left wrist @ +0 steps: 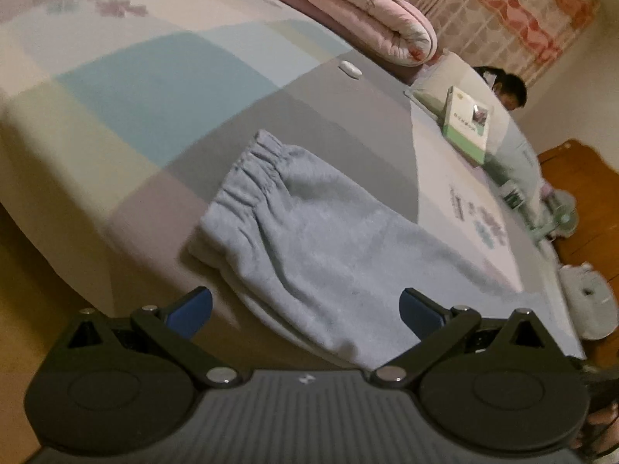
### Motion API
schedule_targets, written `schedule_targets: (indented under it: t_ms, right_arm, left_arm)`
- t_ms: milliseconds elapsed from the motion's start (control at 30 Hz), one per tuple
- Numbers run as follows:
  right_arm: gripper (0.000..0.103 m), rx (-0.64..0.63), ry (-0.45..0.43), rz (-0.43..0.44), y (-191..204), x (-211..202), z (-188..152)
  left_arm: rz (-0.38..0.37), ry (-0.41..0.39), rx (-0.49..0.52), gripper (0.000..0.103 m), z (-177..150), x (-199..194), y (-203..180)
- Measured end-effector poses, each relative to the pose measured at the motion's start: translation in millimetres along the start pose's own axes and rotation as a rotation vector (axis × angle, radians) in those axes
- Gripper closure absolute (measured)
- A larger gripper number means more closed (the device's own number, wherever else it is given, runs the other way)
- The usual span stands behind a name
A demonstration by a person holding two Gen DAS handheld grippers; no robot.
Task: Fold clothes
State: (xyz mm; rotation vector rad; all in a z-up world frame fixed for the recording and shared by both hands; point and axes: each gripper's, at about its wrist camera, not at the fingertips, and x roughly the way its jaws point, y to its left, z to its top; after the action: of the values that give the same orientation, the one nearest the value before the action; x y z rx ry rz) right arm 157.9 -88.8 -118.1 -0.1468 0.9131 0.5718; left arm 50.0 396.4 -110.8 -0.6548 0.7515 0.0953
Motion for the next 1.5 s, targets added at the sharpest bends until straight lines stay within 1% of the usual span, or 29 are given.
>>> schedule_targets:
  t_ms: [133,233,433,567,667,800,933,1100,1167,1233,1300,1400,1500]
  right_arm:
    - [0.000,-0.036,-0.016,0.011,8,-3,7]
    - [0.000,-0.091,-0.027,0.021,20,-4,15]
    - [0.000,-0.237,-0.043,0.097,63,2,39]
    - [0.000,-0.388,-0.054,0.161,113,8,54]
    - [0.000,-0.527,-0.063,0.204,159,16,60]
    - [0.000,-0.750,-0.092,0.204,224,33,54]
    - [0.000,-0.892,-0.107,0.202,271,49,46]
    - [0.000,-1.000,-0.108,0.156,304,69,33]
    - [0.000,-1.030,-0.108,0.147,309,74,27]
    - [0.000,-1.073,-0.119,0.103,313,78,21]
    - [0.000,-1.097,-0.126,0.073,314,81,18]
    - [0.000,-1.069,-0.108,0.077,312,80,23]
    - [0.000,-1.032,-0.099,0.077,309,78,32]
  left_arm:
    - [-0.034,0.024,-0.028,0.001,-4,6,3]
    - [-0.089,0.033,-0.060,0.001,-4,10,5]
    - [-0.163,0.017,-0.078,0.001,3,9,2]
    - [-0.211,0.005,-0.089,0.001,7,9,0]
    - [-0.226,-0.006,-0.082,0.001,8,4,-3]
    - [-0.240,-0.017,-0.077,0.001,10,-1,-3]
    - [-0.248,-0.019,-0.073,0.001,9,-4,-1]
    - [-0.226,-0.004,-0.046,0.001,10,-4,-1]
    - [-0.194,0.004,-0.036,0.001,9,-3,1]
    - [-0.154,0.016,-0.026,0.001,8,-3,3]
    - [-0.109,0.018,0.005,0.001,7,-4,3]
    - [-0.061,0.020,0.040,0.001,7,-7,5]
    - [-0.054,0.023,0.038,0.001,7,-8,10]
